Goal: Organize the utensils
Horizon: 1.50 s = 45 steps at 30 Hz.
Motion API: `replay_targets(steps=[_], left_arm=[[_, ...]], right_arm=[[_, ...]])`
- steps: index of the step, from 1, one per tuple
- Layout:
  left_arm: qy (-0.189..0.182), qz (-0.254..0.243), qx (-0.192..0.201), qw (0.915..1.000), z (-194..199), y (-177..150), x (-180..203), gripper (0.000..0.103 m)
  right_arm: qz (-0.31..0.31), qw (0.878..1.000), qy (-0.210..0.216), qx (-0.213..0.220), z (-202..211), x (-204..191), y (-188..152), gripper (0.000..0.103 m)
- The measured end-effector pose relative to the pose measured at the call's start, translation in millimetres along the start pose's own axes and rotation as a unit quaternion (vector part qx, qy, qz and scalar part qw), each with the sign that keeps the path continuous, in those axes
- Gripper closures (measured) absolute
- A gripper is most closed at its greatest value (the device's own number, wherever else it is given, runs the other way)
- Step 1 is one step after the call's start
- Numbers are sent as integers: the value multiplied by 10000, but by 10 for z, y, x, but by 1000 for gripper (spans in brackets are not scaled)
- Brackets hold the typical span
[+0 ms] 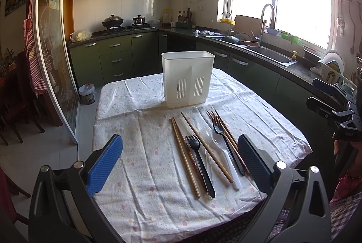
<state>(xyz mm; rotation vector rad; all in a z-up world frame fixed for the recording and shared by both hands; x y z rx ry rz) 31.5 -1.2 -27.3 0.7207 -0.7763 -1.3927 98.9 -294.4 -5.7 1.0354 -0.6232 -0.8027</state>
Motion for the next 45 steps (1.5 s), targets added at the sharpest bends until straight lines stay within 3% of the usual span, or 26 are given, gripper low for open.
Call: replay_targets(steps=[1,5,13,22,26,28,30,32,36,40,45], left_arm=[[27,-52,150,9999,10,7,3,6],[34,-68,158,9998,2,2,5,6],[-55,-48,-40,10000,-128,31,13,6],[92,-16,-960,9953,-671,120,-21,6],[-321,220,-1643,9856,-1034,79,14,6],[-443,356,-1994,9783,-1212,38,26,11],[-505,473,-2313,9704,-1374,-6,41,26],[-618,669,-2600,9613,-1503,-51,77,34],[-842,773,-3011,9467,-1654,-96,248,43],[-722,644,-3281,9397,-1799,-135,330,51],[-490,519,-3507,9338,-1949,-201,346,72]], right_arm=[[-2,10000,-1,-5,-1,-1,-1,4],[-17,10000,9,-29,-3,12,-8,4],[-141,9998,90,-116,-15,61,-18,4],[-259,9992,107,-298,-114,122,-55,4],[-317,9989,99,-341,-148,168,-72,4],[-343,9987,92,-362,-161,185,-80,4],[-365,9986,92,-383,-175,203,-90,4],[-381,9984,90,-401,-183,222,-98,4],[-415,9982,92,-417,-200,249,-117,4],[-430,9980,112,-439,-215,265,-133,4],[-454,9980,101,-435,-215,290,-140,4]])
Point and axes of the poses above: each gripper's, at about its wrist camera, not at the fingertips, and z roughly against the way its jaws point, x to its right, y to its top, the point moved 3 cm from there along -z, roughly the way its jaws point, and after that the axes turned 2 degrees about z, right-handed, at the moved point
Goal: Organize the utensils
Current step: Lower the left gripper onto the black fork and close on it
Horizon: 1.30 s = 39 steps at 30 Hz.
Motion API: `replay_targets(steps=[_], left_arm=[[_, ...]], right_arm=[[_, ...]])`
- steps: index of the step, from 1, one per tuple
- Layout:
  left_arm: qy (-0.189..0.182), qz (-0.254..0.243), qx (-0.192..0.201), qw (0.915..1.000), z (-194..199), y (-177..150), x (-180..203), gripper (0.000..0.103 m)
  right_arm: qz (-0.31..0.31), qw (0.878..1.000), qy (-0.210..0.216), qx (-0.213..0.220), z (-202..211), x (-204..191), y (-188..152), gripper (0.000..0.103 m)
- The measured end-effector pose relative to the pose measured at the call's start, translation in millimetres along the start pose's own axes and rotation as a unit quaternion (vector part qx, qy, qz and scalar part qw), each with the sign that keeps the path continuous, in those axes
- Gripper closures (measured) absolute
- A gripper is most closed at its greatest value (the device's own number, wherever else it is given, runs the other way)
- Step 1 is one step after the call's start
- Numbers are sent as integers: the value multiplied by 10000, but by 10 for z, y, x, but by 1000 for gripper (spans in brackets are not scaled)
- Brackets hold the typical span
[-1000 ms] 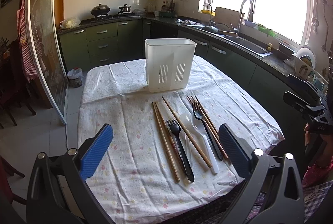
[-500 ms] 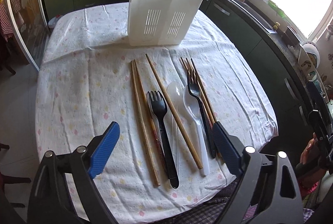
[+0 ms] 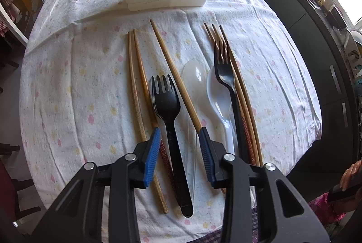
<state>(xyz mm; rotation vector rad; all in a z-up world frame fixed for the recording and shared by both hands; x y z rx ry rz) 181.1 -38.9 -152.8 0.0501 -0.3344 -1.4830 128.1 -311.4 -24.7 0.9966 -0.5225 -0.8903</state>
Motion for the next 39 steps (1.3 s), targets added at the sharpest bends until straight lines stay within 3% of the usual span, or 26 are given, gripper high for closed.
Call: replay_targets(steps=[7,11,17,28,30,34,36,39], left_arm=[[195,-71,-86,9997,-85,41,22,77],[375,4,-107,9992,-103,82,-54,90],[381,107,-223,9990,-164,103,-76,89],[598,-50,-98,9981,-292,352,85,90],[544,-36,-35,9985,-253,352,73,95],[458,-100,306,9984,-15,315,0,95],[385,-143,414,9983,67,323,4,96],[285,-184,496,9982,144,313,-5,96]], right_arm=[[-20,10000,-6,-6,-2,23,-5,4],[-23,10000,2,-5,-4,23,-7,4],[-14,10000,11,-6,-10,14,-12,4],[-61,10000,22,-8,-48,25,-21,4],[-162,9998,101,-76,-102,34,1,4],[-744,9930,673,-618,-463,53,35,4],[-1318,9779,1060,-1233,-779,88,-6,4],[-1933,9429,1424,-2308,-1296,77,-118,4]])
Point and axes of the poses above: each gripper's, at about its wrist camera, not at the fingertips, and z roughly against the way its jaws point, x to its right, y to its top, the point moved 3 cm from there along -z, roughly the way its jaws point, and after that the axes turned 2 degrees about z, right-handed, at the moved point
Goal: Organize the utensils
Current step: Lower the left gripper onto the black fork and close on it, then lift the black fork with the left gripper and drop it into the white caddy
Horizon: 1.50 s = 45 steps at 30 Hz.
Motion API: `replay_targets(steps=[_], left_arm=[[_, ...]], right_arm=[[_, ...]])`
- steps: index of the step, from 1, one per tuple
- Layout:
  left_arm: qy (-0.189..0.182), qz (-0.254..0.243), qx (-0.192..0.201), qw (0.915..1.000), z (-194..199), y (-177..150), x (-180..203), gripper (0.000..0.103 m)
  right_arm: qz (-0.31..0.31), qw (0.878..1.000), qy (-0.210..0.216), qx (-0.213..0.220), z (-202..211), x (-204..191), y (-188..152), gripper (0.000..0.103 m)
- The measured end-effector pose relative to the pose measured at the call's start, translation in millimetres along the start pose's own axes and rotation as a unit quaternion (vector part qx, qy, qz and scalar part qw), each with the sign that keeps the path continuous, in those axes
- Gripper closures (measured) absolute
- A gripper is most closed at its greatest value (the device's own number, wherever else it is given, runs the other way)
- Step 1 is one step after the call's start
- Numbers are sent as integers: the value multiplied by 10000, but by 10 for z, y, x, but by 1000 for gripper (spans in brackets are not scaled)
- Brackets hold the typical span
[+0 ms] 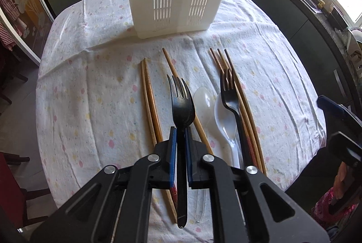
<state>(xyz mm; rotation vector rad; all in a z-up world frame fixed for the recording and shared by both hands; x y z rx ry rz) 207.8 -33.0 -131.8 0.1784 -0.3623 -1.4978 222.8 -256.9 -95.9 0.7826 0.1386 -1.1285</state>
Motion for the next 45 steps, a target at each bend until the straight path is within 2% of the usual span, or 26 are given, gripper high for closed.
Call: replay_targets(steps=[2,5,9,12,17,23,25,28,33,38,42,45], left_arm=[[-31,-33,32,10000,9,28,-6,96],[-95,-34,82,9999,64,-13,-72,96],[-189,-8,146,9997,84,-3,-149,96],[-236,-22,189,9995,98,10,-175,96],[-300,-53,227,9993,115,13,-193,96],[-350,-101,266,9990,158,5,-205,96],[-354,-114,282,9989,162,9,-212,96],[-373,-131,304,9988,176,16,-212,96],[-387,-176,352,9985,222,11,-196,96],[-448,-197,585,9971,428,96,-182,96],[-553,-209,1026,9930,792,310,-138,96],[-648,-211,1578,9851,1154,601,-87,96]], right_arm=[[-159,9986,262,-436,-232,14,75,4],[-37,9974,-8,-724,-438,-48,157,8],[248,9930,-531,-1028,-638,-194,229,49],[501,9864,-864,-1302,-802,-297,245,63],[688,9772,-1214,-1602,-1064,-405,256,76],[809,9670,-1562,-1841,-1180,-427,247,78],[819,9655,-1593,-1890,-1206,-431,244,83],[766,9632,-1605,-2017,-1241,-398,201,83],[667,9708,-1486,-1762,-1229,-395,231,93],[633,9842,-1091,-1240,-950,-456,281,94],[552,9942,-633,-668,-591,-489,362,94],[478,9979,-338,-285,-306,-470,417,94]])
Point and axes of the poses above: each gripper's, at about its wrist camera, not at the fingertips, and z roughly against the way its jaws point, x to its right, y to its top, the point moved 3 cm from there along -z, roughly the way its jaws point, and after that the axes turned 2 degrees about z, right-handed, at the moved point
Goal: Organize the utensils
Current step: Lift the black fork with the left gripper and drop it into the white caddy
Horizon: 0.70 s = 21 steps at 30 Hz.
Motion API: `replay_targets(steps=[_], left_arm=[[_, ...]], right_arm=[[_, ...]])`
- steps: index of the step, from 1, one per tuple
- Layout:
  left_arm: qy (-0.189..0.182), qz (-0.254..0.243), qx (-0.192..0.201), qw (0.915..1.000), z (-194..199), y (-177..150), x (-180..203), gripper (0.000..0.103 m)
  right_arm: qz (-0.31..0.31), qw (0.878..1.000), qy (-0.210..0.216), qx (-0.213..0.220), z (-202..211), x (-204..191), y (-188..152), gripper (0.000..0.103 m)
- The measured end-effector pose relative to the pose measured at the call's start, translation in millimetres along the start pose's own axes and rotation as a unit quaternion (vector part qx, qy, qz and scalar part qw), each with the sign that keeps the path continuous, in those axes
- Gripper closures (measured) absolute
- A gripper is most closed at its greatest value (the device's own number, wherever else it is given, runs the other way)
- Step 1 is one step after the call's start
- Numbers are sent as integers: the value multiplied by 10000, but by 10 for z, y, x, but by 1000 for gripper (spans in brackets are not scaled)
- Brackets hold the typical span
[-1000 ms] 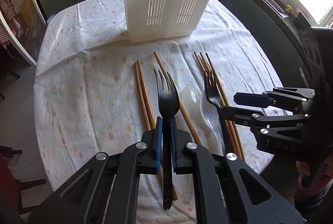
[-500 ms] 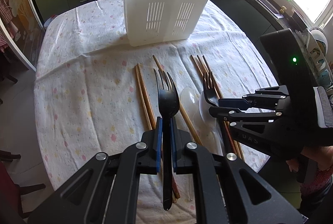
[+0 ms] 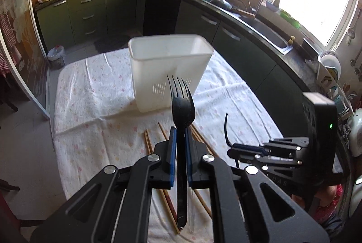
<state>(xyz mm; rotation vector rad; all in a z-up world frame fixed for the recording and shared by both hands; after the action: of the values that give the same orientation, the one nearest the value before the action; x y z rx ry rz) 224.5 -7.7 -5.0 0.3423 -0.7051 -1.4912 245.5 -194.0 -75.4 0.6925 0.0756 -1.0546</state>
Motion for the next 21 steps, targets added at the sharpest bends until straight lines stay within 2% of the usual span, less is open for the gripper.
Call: replay_targets(steps=[4,7,10,12,15,21], left_arm=[[45,-56,1019,9948,246,638,89,95],[117,-78,1726,9849,265,1052,121,95],[350,-116,2217,9744,128,1307,119,95],[547,-132,2419,9687,-24,1389,80,95],[623,-90,2545,9650,-269,1430,-8,95],[756,-122,2431,9670,-699,1308,-138,95]], right_arm=[[-65,9991,206,375,227,58,32,94],[-95,9979,298,571,356,120,13,94],[-121,9966,393,718,444,167,9,94],[-120,9957,401,829,509,182,-4,94],[-99,9942,390,1000,626,177,-4,94],[-56,9911,393,1272,753,143,152,94]])
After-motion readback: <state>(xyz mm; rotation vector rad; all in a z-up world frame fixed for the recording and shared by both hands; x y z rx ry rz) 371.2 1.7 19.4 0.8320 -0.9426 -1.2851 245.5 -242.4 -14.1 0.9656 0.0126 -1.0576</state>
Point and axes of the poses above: each gripper's, at about its wrist camera, not at the fingertips, and z roughly against the way its jaws point, x to its right, y to its top, the point moved 3 cm from there along -z, roughly the way its jaws point, and after that the axes turned 2 degrees about z, right-handed, at the moved point
